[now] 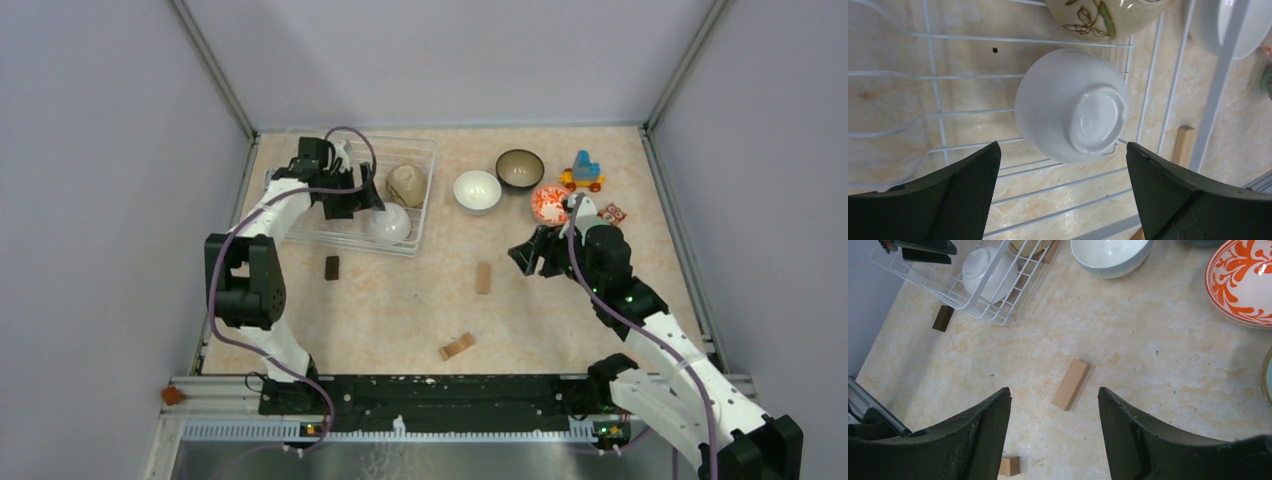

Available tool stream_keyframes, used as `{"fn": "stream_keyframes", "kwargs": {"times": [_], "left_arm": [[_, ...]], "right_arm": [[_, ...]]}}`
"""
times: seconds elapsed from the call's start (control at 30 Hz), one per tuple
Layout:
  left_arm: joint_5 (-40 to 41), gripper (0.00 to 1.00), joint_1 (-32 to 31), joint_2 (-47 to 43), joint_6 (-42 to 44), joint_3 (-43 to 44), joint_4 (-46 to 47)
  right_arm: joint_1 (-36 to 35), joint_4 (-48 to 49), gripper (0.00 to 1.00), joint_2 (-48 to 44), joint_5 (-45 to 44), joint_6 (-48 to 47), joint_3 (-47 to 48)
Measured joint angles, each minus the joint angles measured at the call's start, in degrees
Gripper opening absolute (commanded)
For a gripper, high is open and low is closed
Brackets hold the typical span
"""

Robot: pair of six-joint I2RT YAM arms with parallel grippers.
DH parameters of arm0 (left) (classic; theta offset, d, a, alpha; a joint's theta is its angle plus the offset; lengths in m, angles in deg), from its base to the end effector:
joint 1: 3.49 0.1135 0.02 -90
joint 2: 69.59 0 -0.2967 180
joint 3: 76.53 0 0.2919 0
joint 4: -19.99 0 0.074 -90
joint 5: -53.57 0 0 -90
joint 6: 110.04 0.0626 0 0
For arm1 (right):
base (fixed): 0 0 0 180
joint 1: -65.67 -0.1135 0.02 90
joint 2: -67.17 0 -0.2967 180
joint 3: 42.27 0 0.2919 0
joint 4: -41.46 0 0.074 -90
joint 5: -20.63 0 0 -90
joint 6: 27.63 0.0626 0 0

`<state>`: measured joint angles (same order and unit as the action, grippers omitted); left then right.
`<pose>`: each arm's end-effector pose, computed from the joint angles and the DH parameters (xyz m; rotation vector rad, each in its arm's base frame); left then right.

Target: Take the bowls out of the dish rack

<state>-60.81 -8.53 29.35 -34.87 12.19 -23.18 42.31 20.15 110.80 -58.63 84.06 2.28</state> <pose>0.4276 -0.0636 0.2496 -0.0354 2.5098 -0.6756 0.2011 0.0996 0.2757 -0.1583 1.9788 0.6995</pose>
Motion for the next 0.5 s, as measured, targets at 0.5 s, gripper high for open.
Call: {"fn": "stream_keyframes", "kwargs": {"times": [0.5], "left_arm": [[4.9, 0.99, -3.0, 7.1, -2.0, 1.2, -0.6]], "right_arm": [[0.0, 0.0, 0.64, -1.2, -0.1, -0.7, 0.0]]}}
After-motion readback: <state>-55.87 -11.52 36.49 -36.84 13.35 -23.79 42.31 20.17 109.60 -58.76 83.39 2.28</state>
